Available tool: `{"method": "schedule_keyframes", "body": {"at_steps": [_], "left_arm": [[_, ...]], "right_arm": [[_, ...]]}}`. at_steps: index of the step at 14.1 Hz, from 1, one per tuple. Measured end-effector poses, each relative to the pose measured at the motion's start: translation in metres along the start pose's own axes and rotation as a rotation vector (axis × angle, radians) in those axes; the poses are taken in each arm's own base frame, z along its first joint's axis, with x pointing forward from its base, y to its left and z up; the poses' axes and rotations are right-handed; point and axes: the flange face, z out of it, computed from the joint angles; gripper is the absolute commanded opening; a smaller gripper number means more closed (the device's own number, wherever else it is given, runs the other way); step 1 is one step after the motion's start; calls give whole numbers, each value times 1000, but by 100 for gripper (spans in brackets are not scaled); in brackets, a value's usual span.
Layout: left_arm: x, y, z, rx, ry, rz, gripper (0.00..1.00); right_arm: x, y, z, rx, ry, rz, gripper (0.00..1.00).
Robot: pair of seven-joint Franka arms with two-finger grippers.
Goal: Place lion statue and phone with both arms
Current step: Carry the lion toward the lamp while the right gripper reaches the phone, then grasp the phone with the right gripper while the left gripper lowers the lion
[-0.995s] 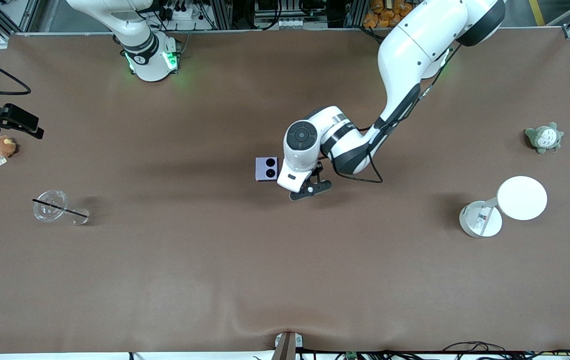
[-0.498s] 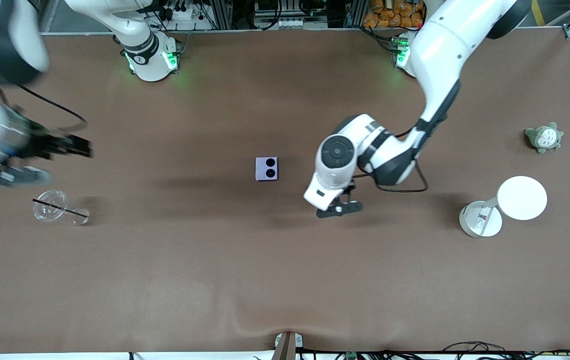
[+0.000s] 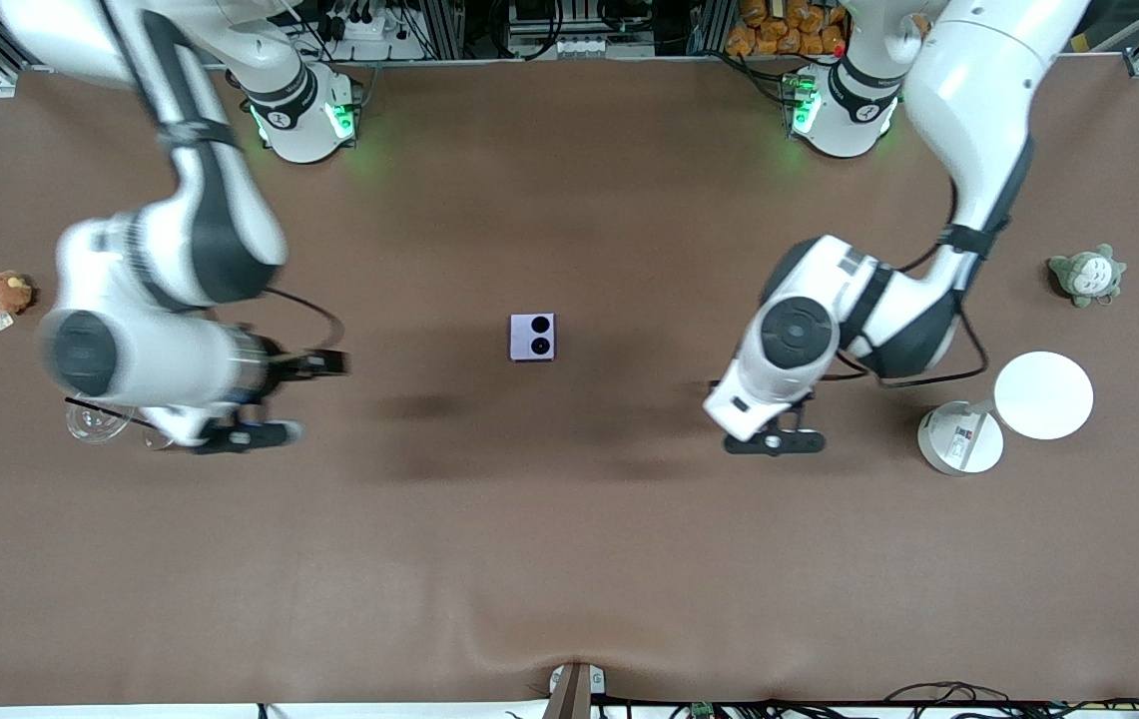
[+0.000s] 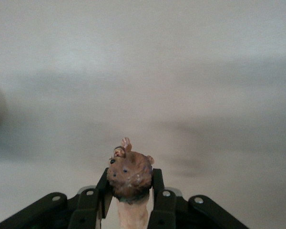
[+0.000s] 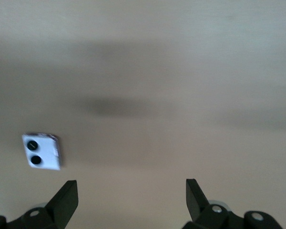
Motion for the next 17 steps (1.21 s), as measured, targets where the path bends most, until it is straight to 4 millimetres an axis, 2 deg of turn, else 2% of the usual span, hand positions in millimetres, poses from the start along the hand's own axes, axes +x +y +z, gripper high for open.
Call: {"method": "schedule_keyframes", "body": {"at_steps": [3,6,7,9,12,14,17], "left_arm": [[11,-50,12,0,-27,70,0],[15,-92,22,-2,-48,110,0],[17,-105,27,-5,-54,119,0],[20,-134,40,-25,-42,149,0],[21,-171,59,-41,-16,190,0],[22,-183,64,-25,-5,201,0],[23,-189,70,-30,9,196,0]], "right_arm": [[-9,-95,52,-29,31,76,100],[-28,-168,112,-62,37,155,100],[-33,-186,130,-66,47,178,100],[-30,-197,159,-56,65,201,100],[-25,-194,183,-45,85,194,100],[-28,-196,190,-45,99,83,100],[-35,-194,207,-65,78,-29,100]]}}
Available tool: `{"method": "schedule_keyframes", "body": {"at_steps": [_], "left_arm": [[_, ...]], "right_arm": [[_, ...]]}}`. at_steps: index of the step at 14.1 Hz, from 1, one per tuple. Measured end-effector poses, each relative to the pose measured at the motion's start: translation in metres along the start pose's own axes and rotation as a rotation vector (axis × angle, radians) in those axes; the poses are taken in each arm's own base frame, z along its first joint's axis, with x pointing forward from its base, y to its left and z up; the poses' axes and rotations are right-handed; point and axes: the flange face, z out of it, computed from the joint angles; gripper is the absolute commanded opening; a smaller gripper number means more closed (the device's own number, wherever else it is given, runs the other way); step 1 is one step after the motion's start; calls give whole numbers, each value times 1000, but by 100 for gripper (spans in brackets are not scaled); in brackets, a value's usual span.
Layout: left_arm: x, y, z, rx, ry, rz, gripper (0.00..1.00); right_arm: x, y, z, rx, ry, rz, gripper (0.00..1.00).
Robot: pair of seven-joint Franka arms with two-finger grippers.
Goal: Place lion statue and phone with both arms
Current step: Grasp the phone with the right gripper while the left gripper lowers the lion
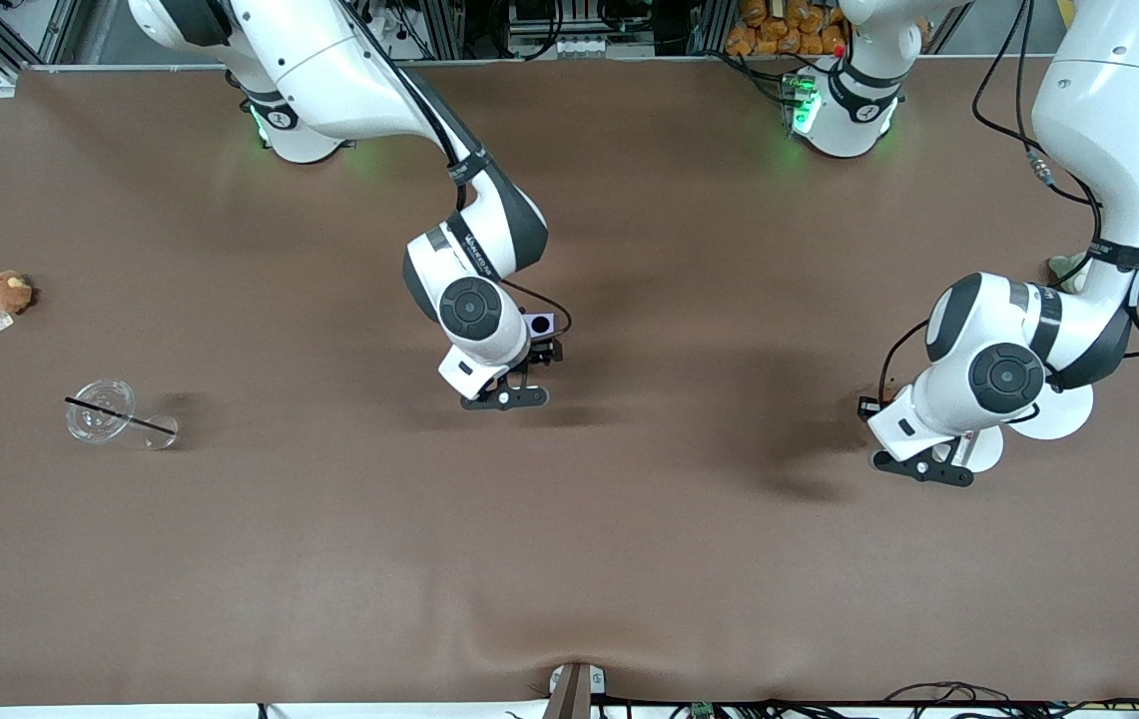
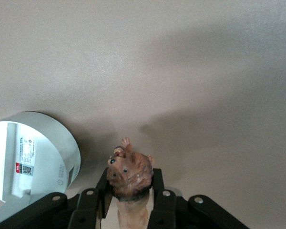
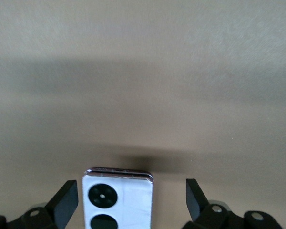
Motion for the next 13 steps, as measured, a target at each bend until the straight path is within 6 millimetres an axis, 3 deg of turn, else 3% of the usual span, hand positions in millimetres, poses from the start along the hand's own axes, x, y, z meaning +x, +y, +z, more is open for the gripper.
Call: {"method": "schedule_keyframes", "body": {"at_steps": [3,6,10,11,12,13], "left_arm": [[2,-7,14,-18,15,-10,0],[3,-9,22,-5,24,6,0],[4,-8,26,-10,32,8,0],[5,-8,27,-10,33,8,18],[5,-8,26,-11,35,8,55],[5,-8,26,-12,38,8,65]], "right_arm": [[-20,-12,22,-14,-8,8,100],[-35,-30,30,-21,-5,13,100],[-36,-27,33,-28,-8,19,100],[-35,-26,34,-30,-9,21,100],[-36,-25,35,-32,-10,22,100],[-36,-24,36,-34,-13,23,100]]}}
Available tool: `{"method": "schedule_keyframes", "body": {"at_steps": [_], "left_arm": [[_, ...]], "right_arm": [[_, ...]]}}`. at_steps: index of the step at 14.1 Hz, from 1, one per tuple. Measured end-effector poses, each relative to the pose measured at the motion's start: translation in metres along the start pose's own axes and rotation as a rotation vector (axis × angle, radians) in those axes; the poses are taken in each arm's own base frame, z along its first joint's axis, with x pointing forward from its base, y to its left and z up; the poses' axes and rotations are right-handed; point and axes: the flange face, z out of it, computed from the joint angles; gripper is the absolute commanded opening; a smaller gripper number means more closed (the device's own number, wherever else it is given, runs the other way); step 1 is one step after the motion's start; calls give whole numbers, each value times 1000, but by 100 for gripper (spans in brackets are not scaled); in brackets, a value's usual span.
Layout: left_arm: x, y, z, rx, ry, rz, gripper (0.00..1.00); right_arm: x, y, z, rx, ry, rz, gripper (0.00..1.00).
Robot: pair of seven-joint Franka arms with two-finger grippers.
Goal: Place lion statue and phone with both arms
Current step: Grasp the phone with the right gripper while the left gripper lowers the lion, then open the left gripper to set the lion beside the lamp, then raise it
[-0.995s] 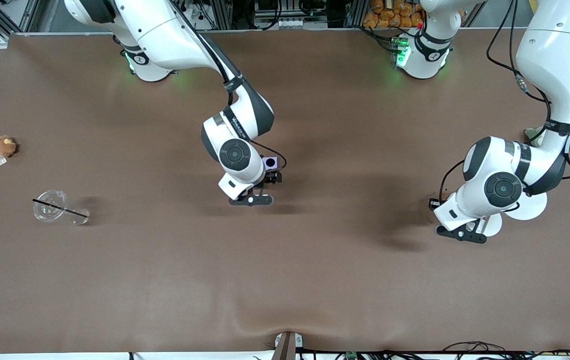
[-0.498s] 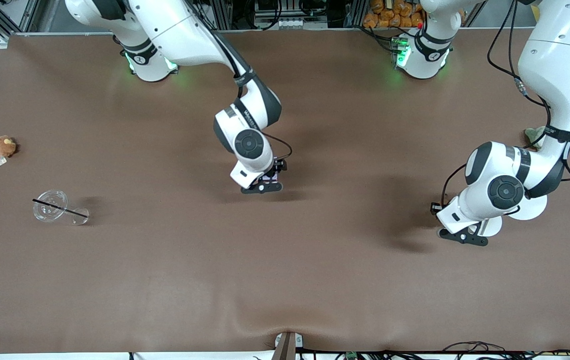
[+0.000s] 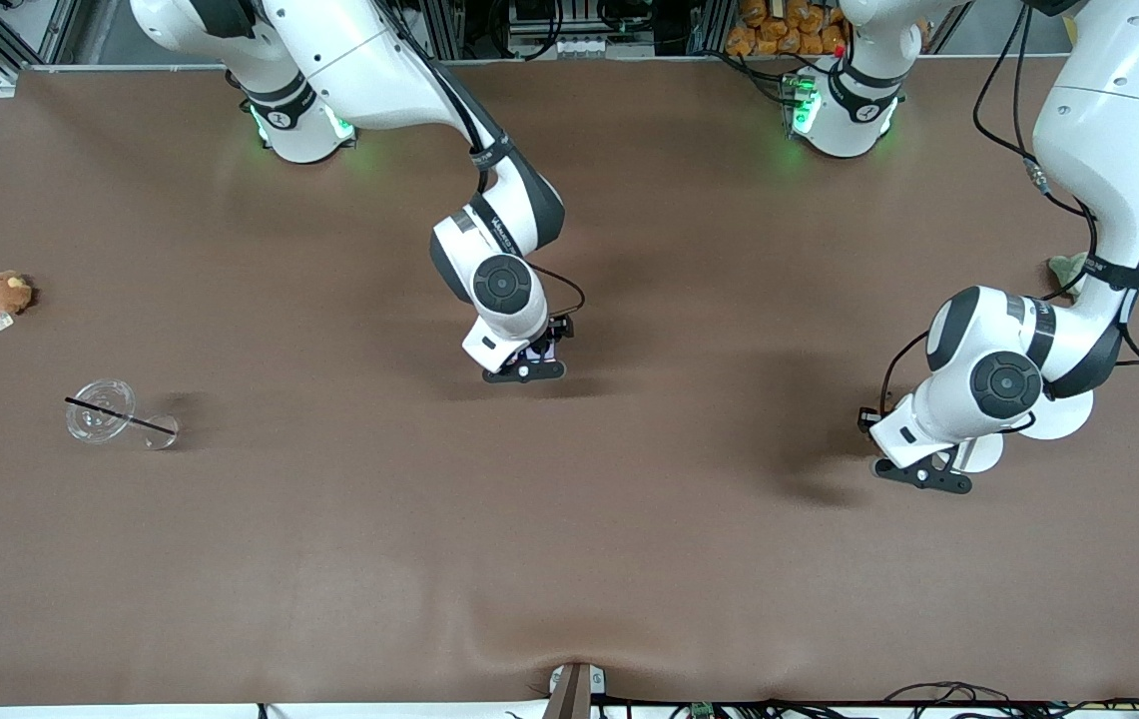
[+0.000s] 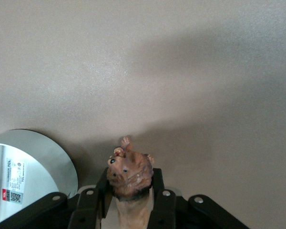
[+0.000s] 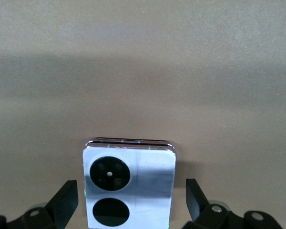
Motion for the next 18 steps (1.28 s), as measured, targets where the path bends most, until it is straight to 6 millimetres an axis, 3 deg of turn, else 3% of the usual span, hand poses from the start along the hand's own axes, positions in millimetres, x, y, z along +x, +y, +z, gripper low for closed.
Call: {"method": "schedule_keyframes", "body": {"at_steps": [1,2,6,8,10,14,18], "left_arm": [[0,0,0,0,3,0,92],[1,0,-1,0,8,-1,100],[6,-4,-12,5,31,-7,100],[7,-7,-31,22,41,-10,100],[6,-6,-58,47,50,-8,100],[0,17,-119,93,61,23,100],[-4,27,-191,125,14,7,100]], "right_arm": [[-1,1,2,-2,-3,1,100],[-1,2,3,-4,-5,1,100],[-2,2,5,-7,-10,1,100],[-3,2,6,-7,-11,0,100],[-6,1,8,-10,-16,-3,100],[-10,0,14,-15,-26,-6,100],[-13,-6,20,-12,-7,-33,100]]}}
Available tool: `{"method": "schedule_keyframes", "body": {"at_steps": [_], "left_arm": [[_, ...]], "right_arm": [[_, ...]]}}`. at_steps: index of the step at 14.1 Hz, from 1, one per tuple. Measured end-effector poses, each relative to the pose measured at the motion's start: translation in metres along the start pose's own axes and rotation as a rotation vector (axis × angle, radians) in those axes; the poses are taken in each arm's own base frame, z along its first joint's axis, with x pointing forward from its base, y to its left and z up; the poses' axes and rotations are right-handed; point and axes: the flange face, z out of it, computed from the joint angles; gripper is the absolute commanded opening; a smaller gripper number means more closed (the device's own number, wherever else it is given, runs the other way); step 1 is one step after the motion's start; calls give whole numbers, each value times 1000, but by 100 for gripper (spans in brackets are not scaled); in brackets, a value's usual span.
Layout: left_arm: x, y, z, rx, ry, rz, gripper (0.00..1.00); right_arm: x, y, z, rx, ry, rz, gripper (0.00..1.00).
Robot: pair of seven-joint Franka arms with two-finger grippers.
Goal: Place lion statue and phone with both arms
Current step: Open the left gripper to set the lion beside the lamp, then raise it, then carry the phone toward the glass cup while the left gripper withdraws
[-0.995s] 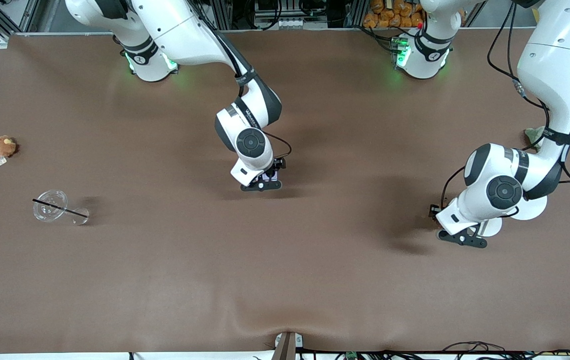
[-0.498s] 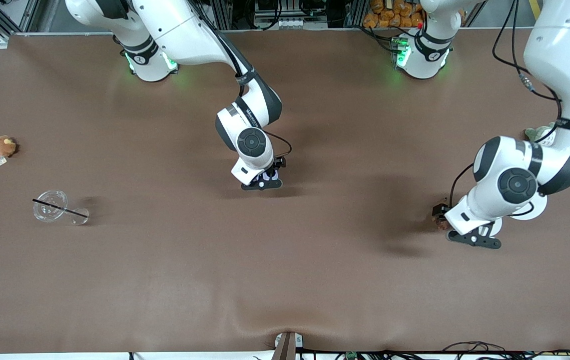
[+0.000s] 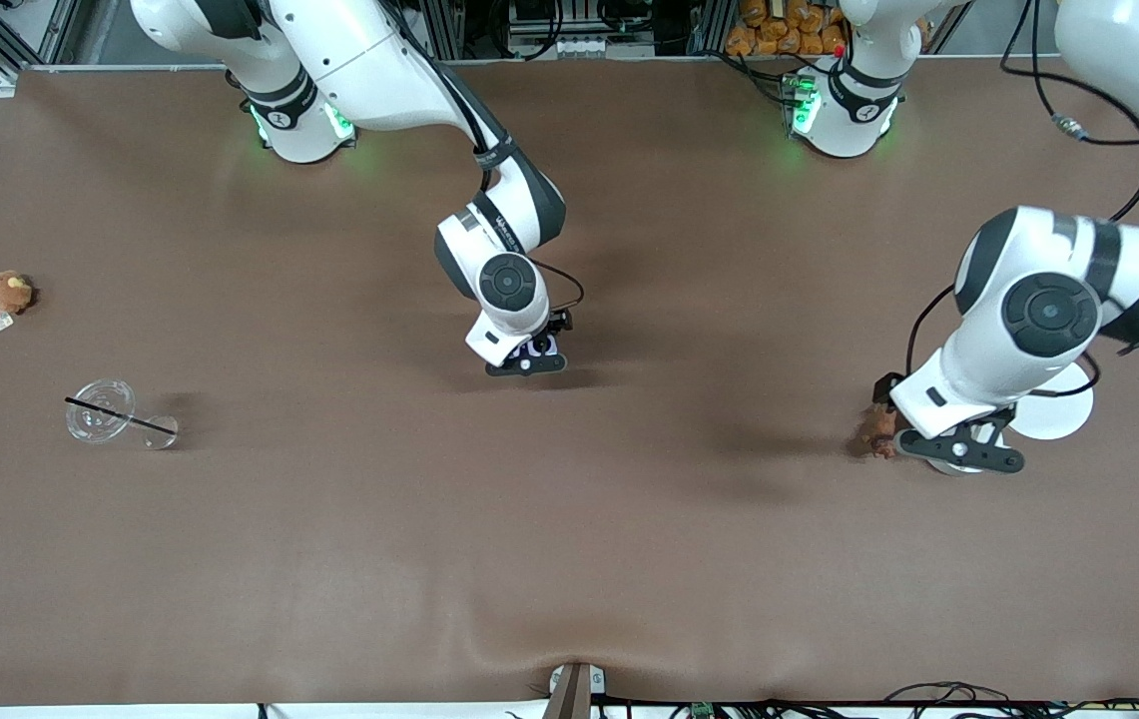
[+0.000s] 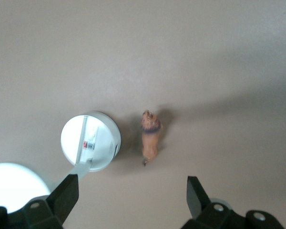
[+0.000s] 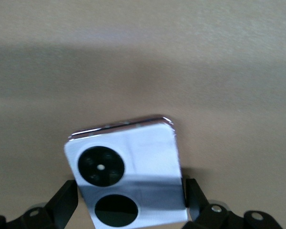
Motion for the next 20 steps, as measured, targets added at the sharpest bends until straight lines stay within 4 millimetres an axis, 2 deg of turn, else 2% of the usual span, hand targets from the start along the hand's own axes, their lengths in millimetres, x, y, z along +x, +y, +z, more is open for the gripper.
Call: {"method": "schedule_keyframes", "body": {"at_steps": [3,4,5,6,9,10,11,12,14,16,17,18,20], "left_arm": [[1,-5,-45,-52,-18,-39,100],[1,-3,-60,-78,-23,-44,100],[-1,-1,-74,-101,-26,-49,100],[-4,-1,-88,-120,-30,-56,100],[-20,1,-121,-166,-53,-70,100],[-25,2,-130,-165,-49,-72,100],[-29,3,-141,-159,-38,-74,100],[-34,4,-153,-151,-21,-77,100],[-45,6,-178,-134,15,-83,100],[-60,10,-204,-142,37,-91,100],[-67,11,-215,-148,46,-97,100],[-73,8,-222,-154,49,-107,100],[-83,-5,-231,-171,50,-141,100]], "right_arm": [[1,-1,1,-2,14,-56,97],[2,-1,1,0,20,-62,51],[3,-1,0,4,29,-63,23],[3,-1,1,7,38,-62,11],[2,4,-5,25,76,-36,9],[6,12,-6,26,90,-18,9],[15,29,-13,21,101,12,9],[27,52,-25,17,105,52,9],[52,115,-67,14,92,147,10],[71,195,-113,9,80,213,10],[76,238,-129,2,67,230,10],[79,278,-139,-5,52,234,10],[78,352,-143,-15,4,211,11]]}}
